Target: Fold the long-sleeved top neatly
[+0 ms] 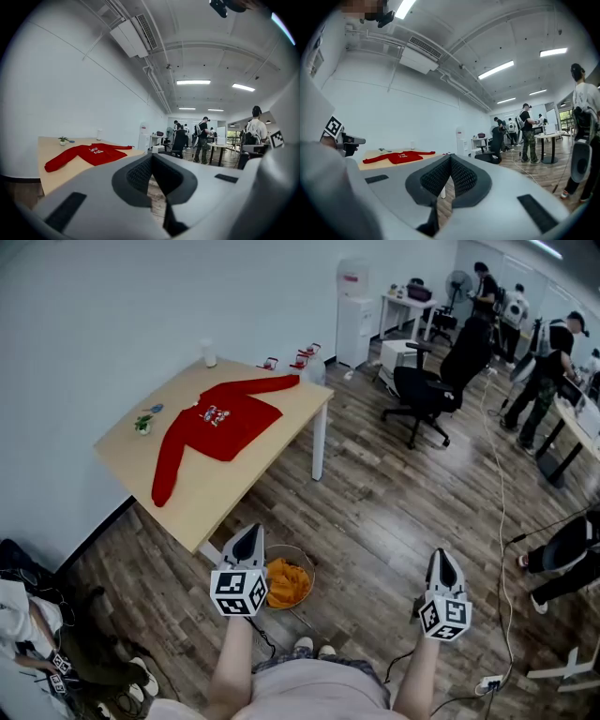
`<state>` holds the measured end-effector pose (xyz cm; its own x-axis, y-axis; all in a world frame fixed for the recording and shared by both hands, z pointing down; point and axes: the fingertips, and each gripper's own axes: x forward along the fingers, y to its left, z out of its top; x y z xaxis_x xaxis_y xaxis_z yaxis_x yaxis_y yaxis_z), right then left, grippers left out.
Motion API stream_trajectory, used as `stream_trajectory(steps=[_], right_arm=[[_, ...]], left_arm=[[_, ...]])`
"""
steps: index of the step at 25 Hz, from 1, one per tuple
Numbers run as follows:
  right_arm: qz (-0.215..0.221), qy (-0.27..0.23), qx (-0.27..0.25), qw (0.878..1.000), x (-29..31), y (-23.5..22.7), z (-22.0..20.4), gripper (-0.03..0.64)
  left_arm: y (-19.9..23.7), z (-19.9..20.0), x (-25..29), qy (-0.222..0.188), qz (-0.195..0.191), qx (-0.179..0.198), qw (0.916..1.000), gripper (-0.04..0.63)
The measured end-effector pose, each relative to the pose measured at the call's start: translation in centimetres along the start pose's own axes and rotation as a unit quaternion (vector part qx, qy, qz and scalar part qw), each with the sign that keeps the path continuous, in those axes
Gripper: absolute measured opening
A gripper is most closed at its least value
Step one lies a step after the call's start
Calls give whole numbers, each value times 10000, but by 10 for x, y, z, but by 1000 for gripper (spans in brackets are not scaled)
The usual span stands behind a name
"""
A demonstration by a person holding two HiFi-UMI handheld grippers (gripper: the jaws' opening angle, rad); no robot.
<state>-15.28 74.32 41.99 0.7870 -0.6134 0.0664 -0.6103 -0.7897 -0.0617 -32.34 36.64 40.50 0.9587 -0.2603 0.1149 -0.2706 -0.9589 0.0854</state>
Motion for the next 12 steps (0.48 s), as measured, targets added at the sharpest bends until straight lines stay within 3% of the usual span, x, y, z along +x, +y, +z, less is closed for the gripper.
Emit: stream_trajectory(steps=[12], right_arm=[[145, 15, 73, 9999, 2, 3, -3, 9]], left_arm=[[-4, -12, 0, 65, 60, -106, 9999, 3]])
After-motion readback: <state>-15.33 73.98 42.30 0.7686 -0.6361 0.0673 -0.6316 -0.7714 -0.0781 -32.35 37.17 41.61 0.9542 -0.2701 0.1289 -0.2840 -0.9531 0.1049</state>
